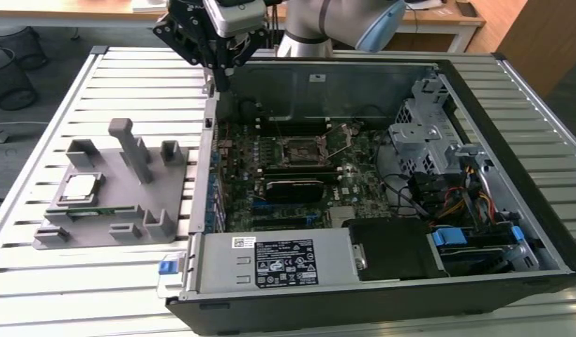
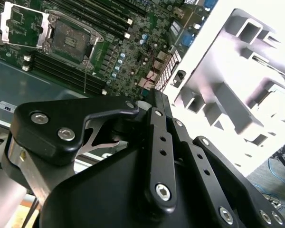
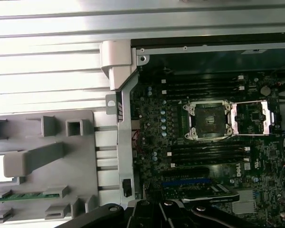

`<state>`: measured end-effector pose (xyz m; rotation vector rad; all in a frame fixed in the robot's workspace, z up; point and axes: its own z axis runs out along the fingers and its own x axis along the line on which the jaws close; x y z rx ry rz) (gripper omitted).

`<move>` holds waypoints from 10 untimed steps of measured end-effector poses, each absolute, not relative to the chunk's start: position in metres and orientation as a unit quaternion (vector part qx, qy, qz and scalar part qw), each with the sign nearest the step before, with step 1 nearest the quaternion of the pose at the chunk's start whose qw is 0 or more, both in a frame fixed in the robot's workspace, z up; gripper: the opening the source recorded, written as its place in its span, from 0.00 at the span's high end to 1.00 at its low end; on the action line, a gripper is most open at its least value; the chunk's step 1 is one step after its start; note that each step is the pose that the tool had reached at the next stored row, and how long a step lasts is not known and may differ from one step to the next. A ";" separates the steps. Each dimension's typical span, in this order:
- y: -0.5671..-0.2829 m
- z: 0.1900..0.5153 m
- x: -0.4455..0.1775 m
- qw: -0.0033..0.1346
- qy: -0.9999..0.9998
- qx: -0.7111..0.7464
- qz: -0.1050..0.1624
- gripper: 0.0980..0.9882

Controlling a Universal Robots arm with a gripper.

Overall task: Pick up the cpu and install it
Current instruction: 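Reach for the cpu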

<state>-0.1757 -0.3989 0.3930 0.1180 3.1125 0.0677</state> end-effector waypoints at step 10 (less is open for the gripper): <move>-0.399 0.393 -0.182 0.013 0.999 0.038 0.022 0.99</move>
